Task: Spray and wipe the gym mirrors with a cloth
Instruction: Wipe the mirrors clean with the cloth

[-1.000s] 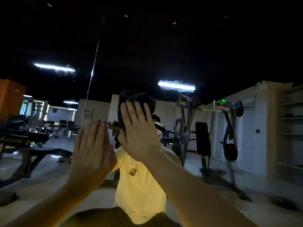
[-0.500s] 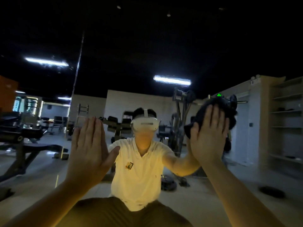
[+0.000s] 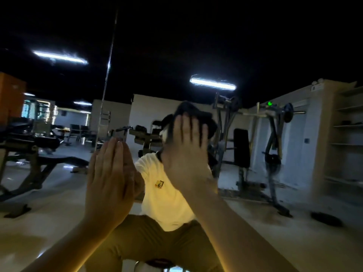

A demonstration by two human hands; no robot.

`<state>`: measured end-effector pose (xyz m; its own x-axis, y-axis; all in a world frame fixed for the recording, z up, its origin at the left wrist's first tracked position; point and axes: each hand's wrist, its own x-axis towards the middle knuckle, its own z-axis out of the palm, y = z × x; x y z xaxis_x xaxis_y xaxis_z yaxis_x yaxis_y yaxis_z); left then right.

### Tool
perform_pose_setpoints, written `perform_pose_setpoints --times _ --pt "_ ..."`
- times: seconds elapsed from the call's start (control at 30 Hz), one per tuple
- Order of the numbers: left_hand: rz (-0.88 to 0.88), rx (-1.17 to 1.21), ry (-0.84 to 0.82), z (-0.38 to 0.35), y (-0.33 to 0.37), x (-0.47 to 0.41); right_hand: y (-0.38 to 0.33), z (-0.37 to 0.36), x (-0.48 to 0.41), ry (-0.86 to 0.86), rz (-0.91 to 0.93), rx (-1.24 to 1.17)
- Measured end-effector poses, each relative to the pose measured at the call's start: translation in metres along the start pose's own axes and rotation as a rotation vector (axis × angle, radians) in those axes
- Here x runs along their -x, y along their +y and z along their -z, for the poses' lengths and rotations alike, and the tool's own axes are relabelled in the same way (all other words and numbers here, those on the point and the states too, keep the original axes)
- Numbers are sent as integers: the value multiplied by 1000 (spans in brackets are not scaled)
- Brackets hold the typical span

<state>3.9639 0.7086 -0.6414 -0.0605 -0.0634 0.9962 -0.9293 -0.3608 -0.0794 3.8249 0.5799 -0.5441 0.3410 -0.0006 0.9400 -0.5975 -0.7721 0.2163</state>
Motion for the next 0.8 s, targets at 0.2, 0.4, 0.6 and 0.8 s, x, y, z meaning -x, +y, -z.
perform_pose_setpoints --times 0.2,0.4,0.6,0.8 --pt "16 0 -41 6 -7 17 -17 -10 49 -136 455 53" --pt "22 5 -89 0 31 14 69 -3 81 -113 201 81" --pt "106 -35 -134 -9 44 14 144 10 105 -46 -183 112" --pt "170 3 -111 -9 51 24 111 1 106 51 -481 48"
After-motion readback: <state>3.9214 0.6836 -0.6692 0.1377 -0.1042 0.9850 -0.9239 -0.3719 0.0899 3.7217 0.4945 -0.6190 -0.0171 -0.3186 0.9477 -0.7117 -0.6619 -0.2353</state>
